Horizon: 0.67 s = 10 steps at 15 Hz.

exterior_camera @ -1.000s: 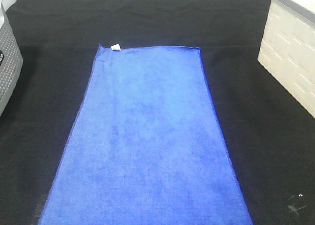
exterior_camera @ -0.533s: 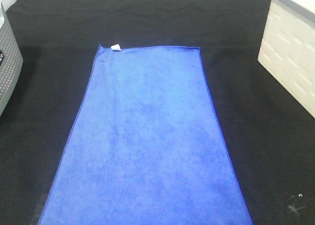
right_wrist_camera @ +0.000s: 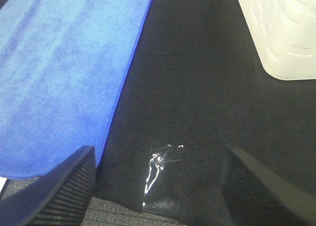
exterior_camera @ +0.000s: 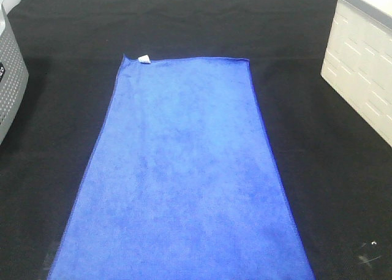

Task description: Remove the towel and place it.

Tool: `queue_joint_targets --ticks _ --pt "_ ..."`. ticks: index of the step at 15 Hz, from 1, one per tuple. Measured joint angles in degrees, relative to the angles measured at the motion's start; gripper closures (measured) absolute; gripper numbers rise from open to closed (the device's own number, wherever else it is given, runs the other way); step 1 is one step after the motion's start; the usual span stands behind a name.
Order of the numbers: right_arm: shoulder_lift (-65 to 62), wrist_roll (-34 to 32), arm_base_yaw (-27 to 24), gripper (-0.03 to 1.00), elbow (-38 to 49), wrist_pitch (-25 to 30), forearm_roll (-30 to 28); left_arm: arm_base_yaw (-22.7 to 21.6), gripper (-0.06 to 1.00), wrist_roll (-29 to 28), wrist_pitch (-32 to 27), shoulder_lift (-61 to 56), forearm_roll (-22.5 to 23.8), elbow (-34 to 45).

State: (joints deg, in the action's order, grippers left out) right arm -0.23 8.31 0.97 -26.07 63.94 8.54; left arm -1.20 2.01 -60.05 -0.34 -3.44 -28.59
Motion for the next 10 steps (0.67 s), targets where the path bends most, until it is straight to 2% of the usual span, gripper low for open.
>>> queue_joint_targets --ticks 7,10 --pt "0.00 0.00 0.00 0.28 0.00 0.00 -0.06 0.00 0.22 0.00 0.00 0.00 -0.06 0.00" --pt "0.00 -3.09 0.00 0.28 0.00 0.00 -2.46 0.00 0.22 0.00 0.00 0.00 0.00 0.00"
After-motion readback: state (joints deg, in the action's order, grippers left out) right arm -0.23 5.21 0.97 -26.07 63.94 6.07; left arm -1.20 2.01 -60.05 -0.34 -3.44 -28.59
